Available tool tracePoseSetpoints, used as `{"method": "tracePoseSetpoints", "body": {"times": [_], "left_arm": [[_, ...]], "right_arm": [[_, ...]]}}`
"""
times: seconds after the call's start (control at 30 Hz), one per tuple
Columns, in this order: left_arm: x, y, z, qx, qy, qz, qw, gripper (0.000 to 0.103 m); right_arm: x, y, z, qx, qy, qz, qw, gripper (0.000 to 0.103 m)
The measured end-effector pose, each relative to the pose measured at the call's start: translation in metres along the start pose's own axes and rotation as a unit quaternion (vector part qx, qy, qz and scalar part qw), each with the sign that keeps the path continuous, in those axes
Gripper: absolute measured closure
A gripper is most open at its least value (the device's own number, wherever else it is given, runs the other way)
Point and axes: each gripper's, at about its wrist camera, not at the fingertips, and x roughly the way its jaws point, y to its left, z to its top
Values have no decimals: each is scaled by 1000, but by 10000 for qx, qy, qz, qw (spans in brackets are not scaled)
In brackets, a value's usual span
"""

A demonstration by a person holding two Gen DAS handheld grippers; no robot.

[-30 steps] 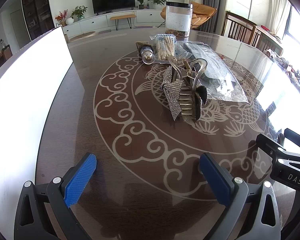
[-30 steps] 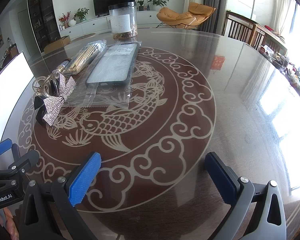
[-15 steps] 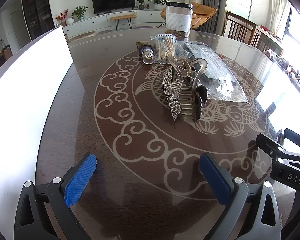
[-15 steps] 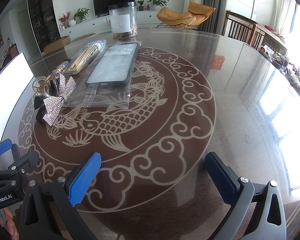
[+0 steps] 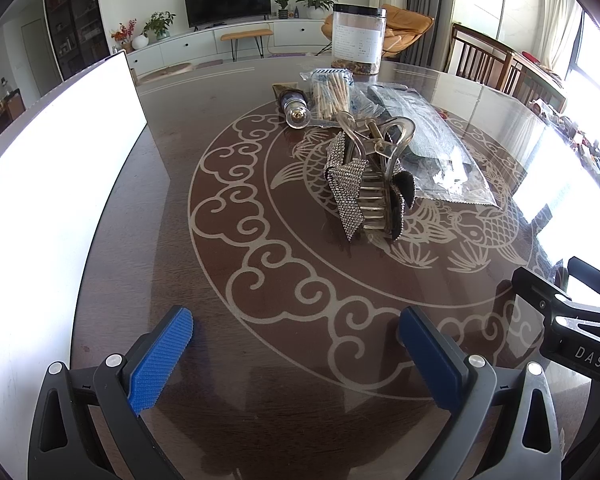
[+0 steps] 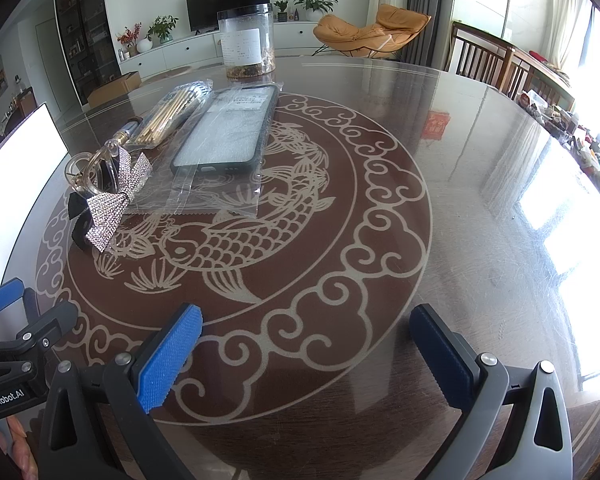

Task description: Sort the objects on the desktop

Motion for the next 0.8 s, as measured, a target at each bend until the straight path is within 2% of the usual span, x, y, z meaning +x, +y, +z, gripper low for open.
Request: {"method": "tracePoseSetpoints", "body": {"times": [0.2, 0.4, 0.67, 0.77, 0.8], "left_arm": [[6, -2, 9, 157, 87, -120, 9998, 0], [27, -16, 40, 340, 409, -224, 9983, 0], [56, -42, 81, 696, 340, -447, 9960, 0], [60, -42, 89, 667, 263, -415, 9966, 0], [59, -40, 90, 651, 203, -407, 9968, 6]], "right_arm": [[0, 0, 0, 0, 0, 0, 10000, 0], [0, 0, 0, 0, 1, 1, 10000, 0], [0, 0, 0, 1, 1, 1, 10000, 0], [0, 0, 0, 1, 1, 1, 10000, 0], [0, 0, 0, 1, 1, 1, 10000, 0]]}}
